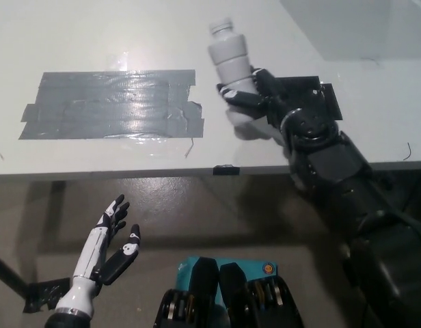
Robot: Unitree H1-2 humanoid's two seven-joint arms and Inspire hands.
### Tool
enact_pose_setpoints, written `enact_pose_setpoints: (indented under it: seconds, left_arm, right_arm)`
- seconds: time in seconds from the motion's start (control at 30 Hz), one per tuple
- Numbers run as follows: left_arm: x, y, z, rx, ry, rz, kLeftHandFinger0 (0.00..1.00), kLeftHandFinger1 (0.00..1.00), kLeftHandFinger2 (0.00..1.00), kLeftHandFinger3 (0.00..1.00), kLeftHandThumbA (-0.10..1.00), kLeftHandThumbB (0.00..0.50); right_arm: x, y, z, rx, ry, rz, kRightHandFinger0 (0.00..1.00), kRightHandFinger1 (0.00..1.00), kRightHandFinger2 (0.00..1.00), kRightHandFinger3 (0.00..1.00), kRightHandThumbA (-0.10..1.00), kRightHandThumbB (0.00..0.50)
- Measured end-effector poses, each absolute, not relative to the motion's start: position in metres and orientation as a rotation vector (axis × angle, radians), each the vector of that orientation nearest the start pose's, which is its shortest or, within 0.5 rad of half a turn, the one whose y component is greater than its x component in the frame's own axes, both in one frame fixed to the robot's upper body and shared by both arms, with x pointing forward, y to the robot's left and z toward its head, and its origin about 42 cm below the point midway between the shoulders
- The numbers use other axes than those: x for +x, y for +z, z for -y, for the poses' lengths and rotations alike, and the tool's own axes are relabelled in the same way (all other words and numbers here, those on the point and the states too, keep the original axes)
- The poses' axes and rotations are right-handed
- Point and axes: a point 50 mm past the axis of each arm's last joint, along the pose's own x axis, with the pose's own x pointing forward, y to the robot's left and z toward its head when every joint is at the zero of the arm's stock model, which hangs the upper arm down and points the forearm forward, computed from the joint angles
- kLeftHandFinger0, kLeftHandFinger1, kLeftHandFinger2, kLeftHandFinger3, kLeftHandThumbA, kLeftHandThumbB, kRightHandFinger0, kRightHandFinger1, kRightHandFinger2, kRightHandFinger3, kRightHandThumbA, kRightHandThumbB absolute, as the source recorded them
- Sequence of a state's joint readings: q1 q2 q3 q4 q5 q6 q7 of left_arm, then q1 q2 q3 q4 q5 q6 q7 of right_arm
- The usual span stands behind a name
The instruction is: A white bottle is kept in the middle of the desk infront of the robot and the robot picks it up with its right hand and passes it to a person
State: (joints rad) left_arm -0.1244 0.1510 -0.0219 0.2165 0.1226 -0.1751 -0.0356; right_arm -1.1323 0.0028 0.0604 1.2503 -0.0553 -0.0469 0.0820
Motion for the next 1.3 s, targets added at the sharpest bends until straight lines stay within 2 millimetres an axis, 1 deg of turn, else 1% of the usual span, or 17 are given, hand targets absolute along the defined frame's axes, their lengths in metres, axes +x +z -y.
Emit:
enact_pose_setpoints:
  seconds: [0.2, 0.3, 0.37, 0.53, 0.73, 0.83, 0.87, 0.9, 0.93, 0.97, 1.0, 1.03, 1.07, 1.1, 1.13, 1.2, 1.3]
  left_arm:
    - [0.3235, 0.0872, -0.2486, 0.277, -0.094, 0.078, 1.0, 1.0, 1.0, 1.0, 0.35, 0.137]
    - [0.3234, 0.0871, -0.2486, 0.277, -0.094, 0.077, 1.0, 1.0, 1.0, 1.0, 0.34, 0.132]
    - [0.3234, 0.0872, -0.2486, 0.277, -0.094, 0.077, 1.0, 1.0, 1.0, 1.0, 0.33, 0.141]
    - [0.3234, 0.0871, -0.2485, 0.277, -0.094, 0.077, 1.0, 1.0, 1.0, 1.0, 0.31, 0.134]
    - [0.3234, 0.0871, -0.2486, 0.277, -0.094, 0.077, 1.0, 1.0, 1.0, 1.0, 0.27, 0.15]
    - [0.3234, 0.0868, -0.2486, 0.277, -0.094, 0.076, 1.0, 1.0, 1.0, 1.0, 0.26, 0.152]
    - [0.3234, 0.0868, -0.2486, 0.277, -0.094, 0.076, 1.0, 1.0, 1.0, 1.0, 0.26, 0.152]
    - [0.3234, 0.0869, -0.2485, 0.277, -0.094, 0.076, 1.0, 1.0, 1.0, 1.0, 0.26, 0.152]
    - [0.3234, 0.0869, -0.2485, 0.278, -0.094, 0.076, 1.0, 1.0, 1.0, 1.0, 0.22, 0.158]
    - [0.3234, 0.087, -0.2485, 0.278, -0.094, 0.076, 1.0, 1.0, 1.0, 1.0, 0.22, 0.156]
    - [0.3234, 0.087, -0.2485, 0.278, -0.094, 0.076, 1.0, 1.0, 1.0, 1.0, 0.21, 0.163]
    - [0.3234, 0.087, -0.2485, 0.278, -0.094, 0.076, 1.0, 1.0, 1.0, 1.0, 0.2, 0.159]
    - [0.3234, 0.0868, -0.2485, 0.278, -0.094, 0.075, 1.0, 1.0, 1.0, 1.0, 0.2, 0.159]
    - [0.3234, 0.0867, -0.2485, 0.277, -0.094, 0.075, 1.0, 1.0, 1.0, 1.0, 0.2, 0.158]
    - [0.3234, 0.0866, -0.2486, 0.276, -0.094, 0.075, 1.0, 1.0, 1.0, 1.0, 0.19, 0.158]
    - [0.3234, 0.0866, -0.2486, 0.275, -0.094, 0.075, 1.0, 1.0, 1.0, 1.0, 0.19, 0.162]
    - [0.3234, 0.0866, -0.2486, 0.275, -0.094, 0.075, 1.0, 1.0, 1.0, 1.0, 0.19, 0.161]
  right_arm:
    - [0.5563, 0.2302, 0.0887, -0.306, 0.362, -0.102, 0.17, 0.59, 0.86, 0.75, -0.1, 0.224]
    - [0.5557, 0.2276, 0.0888, -0.32, 0.365, -0.107, 0.17, 0.61, 0.87, 0.77, -0.1, 0.232]
    - [0.5554, 0.2263, 0.0891, -0.327, 0.366, -0.111, 0.17, 0.61, 0.86, 0.75, -0.1, 0.214]
    - [0.5554, 0.2261, 0.0892, -0.329, 0.366, -0.111, 0.2, 0.62, 0.86, 0.75, -0.1, 0.211]
    - [0.5553, 0.2257, 0.0893, -0.329, 0.367, -0.108, 0.21, 0.62, 0.86, 0.76, -0.1, 0.2]
    - [0.5553, 0.2258, 0.0895, -0.327, 0.367, -0.105, 0.22, 0.65, 0.91, 0.8, -0.1, 0.193]
    - [0.5553, 0.2259, 0.0895, -0.325, 0.366, -0.105, 0.37, 0.74, 0.96, 0.85, -0.1, 0.218]
    - [0.5554, 0.2261, 0.0898, -0.32, 0.364, -0.104, 0.37, 0.74, 0.96, 0.85, -0.1, 0.218]
    - [0.5555, 0.2263, 0.0899, -0.316, 0.363, -0.102, 0.66, 0.97, 1.0, 1.0, 0.0, 0.252]
    - [0.5556, 0.2266, 0.0901, -0.309, 0.359, -0.099, 0.67, 0.94, 1.0, 1.0, 0.03, 0.264]
    - [0.5557, 0.2268, 0.0901, -0.302, 0.356, -0.098, 0.9, 1.0, 1.0, 1.0, 0.21, 0.364]
    - [0.5557, 0.227, 0.0899, -0.291, 0.35, -0.097, 1.0, 1.0, 1.0, 1.0, 0.31, 0.367]
    - [0.5558, 0.2272, 0.0898, -0.266, 0.344, -0.098, 1.0, 1.0, 1.0, 1.0, 0.34, 0.378]
    - [0.5558, 0.2273, 0.0898, -0.247, 0.341, -0.1, 1.0, 1.0, 1.0, 1.0, 0.4, 0.433]
    - [0.5558, 0.2275, 0.0897, -0.224, 0.339, -0.101, 1.0, 1.0, 1.0, 1.0, 0.41, 0.441]
    - [0.5559, 0.2274, 0.0904, -0.197, 0.338, -0.104, 1.0, 1.0, 1.0, 1.0, 0.52, 0.497]
    - [0.5558, 0.2266, 0.0914, -0.175, 0.348, -0.108, 1.0, 1.0, 1.0, 1.0, 0.61, 0.5]
